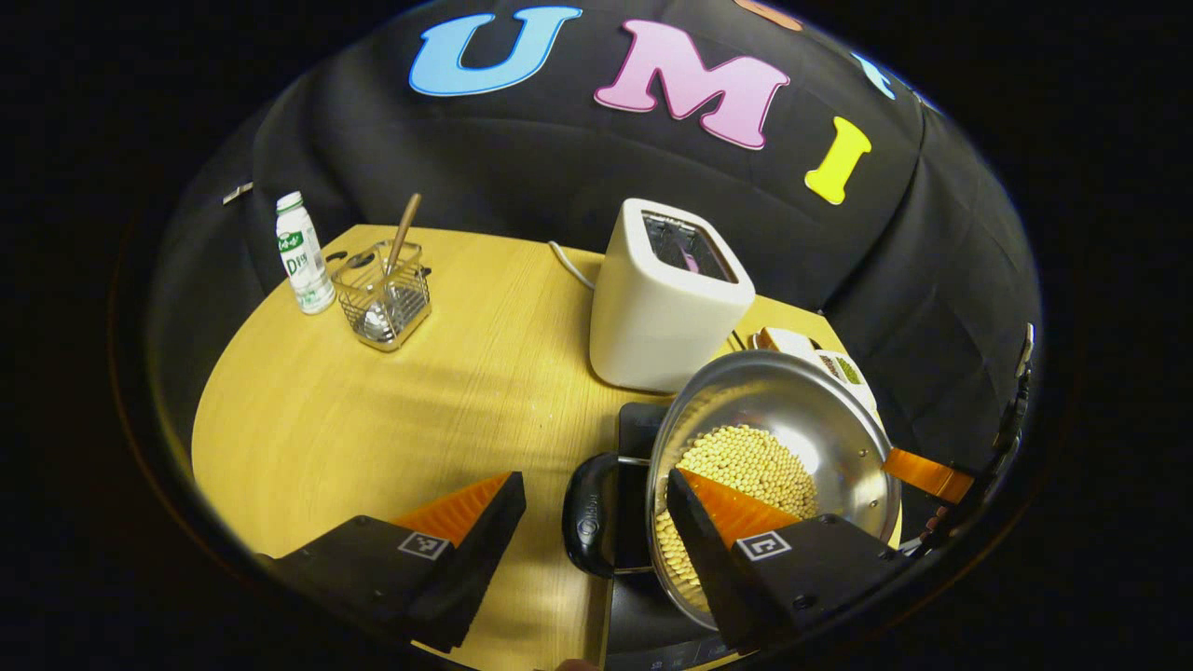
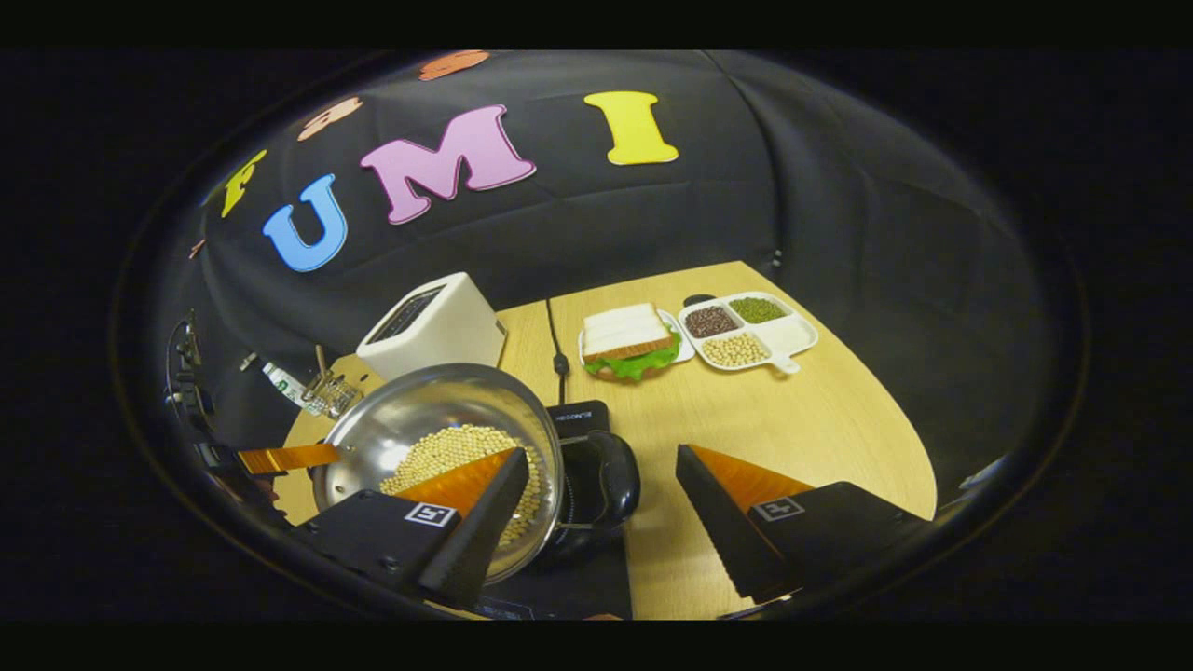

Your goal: First push the handle of the pot to place it horizontally, then grasp the pot with both hands and set it on the induction cooktop.

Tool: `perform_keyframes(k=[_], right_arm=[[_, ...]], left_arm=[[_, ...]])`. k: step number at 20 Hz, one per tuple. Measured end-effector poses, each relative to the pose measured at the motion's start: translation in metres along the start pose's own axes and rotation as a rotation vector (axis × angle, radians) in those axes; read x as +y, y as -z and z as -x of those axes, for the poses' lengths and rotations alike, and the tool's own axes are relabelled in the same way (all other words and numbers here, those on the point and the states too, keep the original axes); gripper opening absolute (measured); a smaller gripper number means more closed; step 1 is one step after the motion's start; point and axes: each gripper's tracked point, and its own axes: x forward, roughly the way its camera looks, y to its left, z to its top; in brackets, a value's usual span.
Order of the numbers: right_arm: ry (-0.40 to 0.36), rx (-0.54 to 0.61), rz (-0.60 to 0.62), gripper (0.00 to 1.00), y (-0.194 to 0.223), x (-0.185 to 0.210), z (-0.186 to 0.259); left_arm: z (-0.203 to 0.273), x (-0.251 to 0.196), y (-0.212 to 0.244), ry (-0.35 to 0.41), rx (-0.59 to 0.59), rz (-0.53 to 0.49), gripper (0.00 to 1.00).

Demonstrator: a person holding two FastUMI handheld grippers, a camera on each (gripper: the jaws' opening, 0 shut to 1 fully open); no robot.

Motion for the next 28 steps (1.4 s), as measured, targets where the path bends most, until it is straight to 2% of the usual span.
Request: perform_keyframes(k=[6, 9, 14, 16, 19, 22, 28], right_arm=[[0.059, -0.189, 0.01, 0.99, -0.05, 0.012, 0.068], [0.072, -0.297, 0.009, 0.99, -0.074, 0.023, 0.114], [0.113, -0.48, 0.079, 0.99, -0.098, 0.035, 0.194], [0.13, -0.535, 0.12, 0.98, -0.094, 0.042, 0.22], [0.139, -0.573, 0.165, 0.98, -0.075, 0.056, 0.25], [0.154, -0.632, 0.216, 0.98, -0.061, 0.064, 0.275], [0.134, -0.613, 0.2, 0.98, -0.027, 0.078, 0.309]], left_arm=[[0.068, -0.003, -0.039, 0.004, -0.139, -0.097, 0.96], [0.117, 0.015, -0.059, -0.083, -0.258, -0.151, 0.96], [0.209, 0.031, -0.068, -0.106, -0.432, -0.121, 0.95], [0.239, 0.038, -0.065, -0.105, -0.493, -0.11, 0.95], [0.277, 0.048, -0.051, -0.116, -0.548, -0.156, 0.95], [0.307, 0.05, -0.035, -0.097, -0.601, -0.174, 0.95], [0.354, 0.055, -0.013, -0.151, -0.66, -0.168, 0.95]])
